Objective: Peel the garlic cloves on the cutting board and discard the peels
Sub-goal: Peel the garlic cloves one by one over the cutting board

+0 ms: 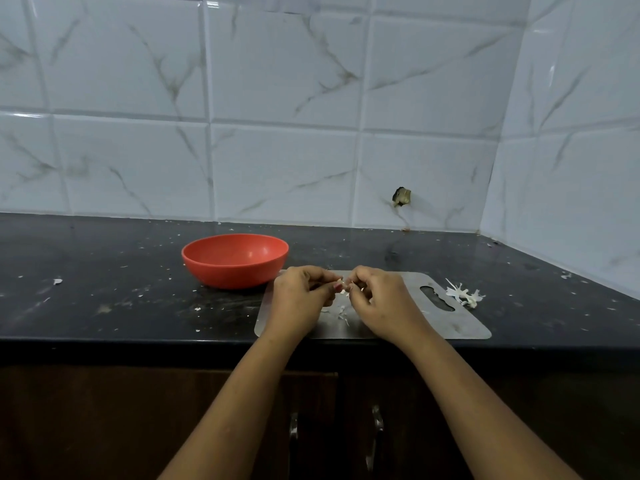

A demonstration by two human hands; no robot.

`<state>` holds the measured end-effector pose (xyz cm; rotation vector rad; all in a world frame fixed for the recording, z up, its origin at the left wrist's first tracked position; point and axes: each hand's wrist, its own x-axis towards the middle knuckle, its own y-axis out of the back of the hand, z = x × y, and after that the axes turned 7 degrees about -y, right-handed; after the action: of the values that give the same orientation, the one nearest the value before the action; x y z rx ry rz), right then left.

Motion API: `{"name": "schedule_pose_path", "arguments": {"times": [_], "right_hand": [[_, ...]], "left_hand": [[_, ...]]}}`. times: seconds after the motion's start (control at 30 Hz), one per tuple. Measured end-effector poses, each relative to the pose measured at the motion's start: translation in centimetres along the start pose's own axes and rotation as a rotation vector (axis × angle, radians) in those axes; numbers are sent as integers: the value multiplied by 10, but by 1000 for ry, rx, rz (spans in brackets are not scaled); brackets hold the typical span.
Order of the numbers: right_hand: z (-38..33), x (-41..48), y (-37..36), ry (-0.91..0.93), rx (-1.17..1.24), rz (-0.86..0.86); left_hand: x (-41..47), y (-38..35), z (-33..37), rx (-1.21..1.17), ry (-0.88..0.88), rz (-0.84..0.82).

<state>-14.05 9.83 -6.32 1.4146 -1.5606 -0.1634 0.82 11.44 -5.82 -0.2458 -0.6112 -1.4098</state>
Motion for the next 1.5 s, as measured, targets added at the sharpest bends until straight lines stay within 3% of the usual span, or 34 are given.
{"name": "schedule_pose_path", "arguments": {"times": [0.2, 0.4, 0.53, 0.67, 0.8, 1.0, 1.5], "right_hand": [[-2, -2, 1, 34, 4, -19], [-2, 1, 1, 3, 39, -40], [1, 5, 4, -126, 269, 1], [-1, 5, 5, -184, 349, -83], [2, 3, 6, -194, 312, 67], [4, 4, 3, -206, 136, 111], [-2, 1, 4, -69, 194, -4]], "left_hand": [[4, 9, 0, -238, 190, -102], [8, 10, -2, -292, 256, -119], [10, 9, -4, -308, 288, -92], [10, 9, -3, -324, 279, -69], [10, 9, -3, -339, 274, -45], [9, 8, -2, -349, 278, -14], [3, 6, -1, -181, 184, -32]]}}
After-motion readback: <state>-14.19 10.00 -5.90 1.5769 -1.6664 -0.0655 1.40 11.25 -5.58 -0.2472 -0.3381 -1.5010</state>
